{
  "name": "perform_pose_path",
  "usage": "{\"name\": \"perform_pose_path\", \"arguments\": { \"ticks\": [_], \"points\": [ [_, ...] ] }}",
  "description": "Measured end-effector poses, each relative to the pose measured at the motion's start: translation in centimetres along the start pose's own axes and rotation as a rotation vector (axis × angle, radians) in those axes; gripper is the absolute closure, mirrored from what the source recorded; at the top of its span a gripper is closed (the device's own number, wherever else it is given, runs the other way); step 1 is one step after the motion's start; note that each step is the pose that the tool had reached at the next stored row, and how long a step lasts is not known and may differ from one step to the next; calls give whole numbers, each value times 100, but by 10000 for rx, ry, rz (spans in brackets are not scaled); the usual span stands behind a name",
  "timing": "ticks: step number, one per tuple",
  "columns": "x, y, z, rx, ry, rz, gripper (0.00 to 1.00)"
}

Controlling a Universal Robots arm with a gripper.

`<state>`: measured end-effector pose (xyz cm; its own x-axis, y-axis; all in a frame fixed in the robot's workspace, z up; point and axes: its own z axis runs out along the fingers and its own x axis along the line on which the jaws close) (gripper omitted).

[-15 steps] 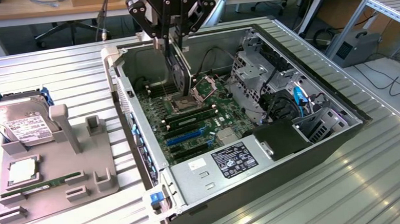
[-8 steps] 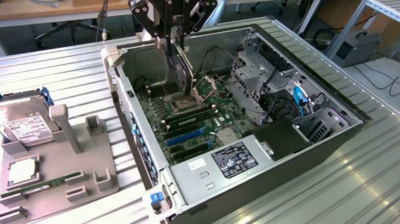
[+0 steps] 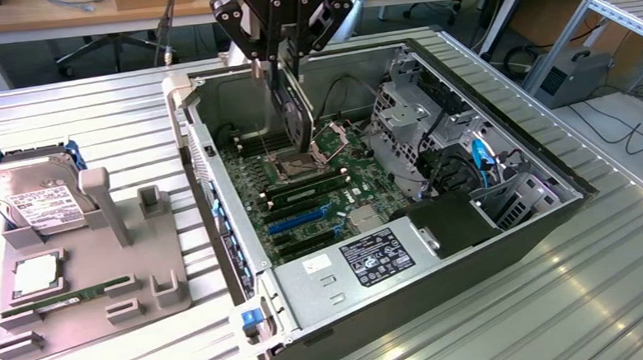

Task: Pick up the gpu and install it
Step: 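Pick up the gpu and move the gpu toward the slot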

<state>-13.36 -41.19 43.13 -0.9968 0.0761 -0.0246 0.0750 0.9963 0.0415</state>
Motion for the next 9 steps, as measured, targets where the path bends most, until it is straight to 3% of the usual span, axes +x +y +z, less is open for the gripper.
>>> {"name": "perform_pose_path", "arguments": {
  "ticks": [9],
  "points": [
    [-56,4,3,0,0,0,73]
  ]
}}
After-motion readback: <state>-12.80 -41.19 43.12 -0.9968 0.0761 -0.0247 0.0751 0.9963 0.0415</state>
